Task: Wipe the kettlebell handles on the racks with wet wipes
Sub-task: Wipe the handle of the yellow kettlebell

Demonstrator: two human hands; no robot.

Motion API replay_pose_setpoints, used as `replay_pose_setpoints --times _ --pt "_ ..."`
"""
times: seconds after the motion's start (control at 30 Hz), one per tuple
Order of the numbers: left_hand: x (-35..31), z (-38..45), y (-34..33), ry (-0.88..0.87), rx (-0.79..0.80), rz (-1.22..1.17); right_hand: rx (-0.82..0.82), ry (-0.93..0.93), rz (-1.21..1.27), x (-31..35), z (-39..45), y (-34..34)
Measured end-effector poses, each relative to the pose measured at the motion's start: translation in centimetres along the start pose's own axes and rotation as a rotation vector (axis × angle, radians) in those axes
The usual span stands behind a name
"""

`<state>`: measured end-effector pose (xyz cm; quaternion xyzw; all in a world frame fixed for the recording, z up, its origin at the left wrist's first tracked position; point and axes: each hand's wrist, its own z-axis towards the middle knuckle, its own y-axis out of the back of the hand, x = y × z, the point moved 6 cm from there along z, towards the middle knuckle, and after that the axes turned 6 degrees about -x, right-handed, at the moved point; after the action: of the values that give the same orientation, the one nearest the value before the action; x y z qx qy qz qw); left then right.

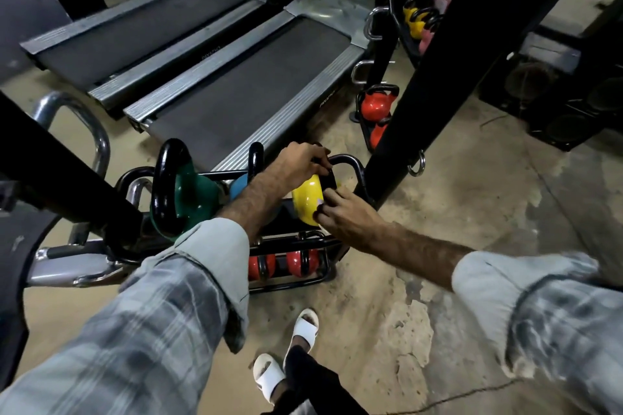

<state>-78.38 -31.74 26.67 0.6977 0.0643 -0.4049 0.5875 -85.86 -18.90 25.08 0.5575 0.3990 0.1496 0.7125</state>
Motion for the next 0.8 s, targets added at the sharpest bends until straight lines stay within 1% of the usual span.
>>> replay_pose_setpoints --times 0.03,0.07,0.13,0.2,0.23,0.27,0.3,0.33,0.4,0.47,0.53,0.6,0.63,0.7,0.8 --pt "0.0 0.0 0.0 0.003 -0.003 0.000 -0.165 -0.039 0.052 -0.1 -0.5 1.2" --pt "0.0 0.0 -0.1 0.005 -0.010 0.001 -0.275 -0.097 0.099 -0.5 -1.6 1.6" --pt "0.2 -0.1 -0.1 0.005 -0.018 -0.005 -0.369 -0.327 0.339 -1.1 -3.0 1.0" --pt "0.3 -0.2 -0.2 0.014 -0.019 -0.020 -0.503 -0.613 0.663 -0.6 -3.7 0.1" --pt "0.3 -0.2 -0.3 0.019 -0.019 -0.027 -0.576 -0.798 0.817 -0.6 -4.2 -0.4" --pt "0.3 -0.2 -0.3 0.017 -0.023 -0.033 -0.651 -0.985 0.936 -0.7 -4.6 -0.8" --pt "0.3 -0.2 -0.3 0.014 -0.027 -0.040 -0.702 -1.161 0.991 -0.7 -5.1 -1.0" --pt "0.2 -0.3 -0.4 0.009 -0.031 -0.042 -0.702 -1.315 1.051 -0.6 -5.6 -1.8" --pt "-0.1 -0.5 -0.3 -0.006 -0.022 -0.031 -0.575 -1.536 1.240 -1.2 -6.0 -4.7" --pt "-0.5 -0.8 0.0 -0.036 -0.012 -0.003 -0.349 -1.601 1.516 -2.0 -5.1 -7.9" --pt "-0.9 -1.1 0.1 -0.049 -0.005 0.028 -0.122 -1.567 1.742 -2.7 -3.8 -9.6" --pt "-1.4 -1.2 0.1 -0.042 -0.010 0.038 0.026 -1.503 1.846 -3.3 -2.7 -10.1" --pt "-1.4 -1.3 0.1 -0.037 -0.020 0.039 0.084 -1.471 1.882 -3.4 -2.2 -9.8" --pt "-1.6 -1.3 0.1 -0.034 -0.029 0.045 0.147 -1.392 1.981 -3.6 -1.7 -9.1" --pt "-1.7 -1.2 0.0 -0.012 -0.023 0.060 0.147 -1.335 2.072 -4.1 -2.0 -8.7"
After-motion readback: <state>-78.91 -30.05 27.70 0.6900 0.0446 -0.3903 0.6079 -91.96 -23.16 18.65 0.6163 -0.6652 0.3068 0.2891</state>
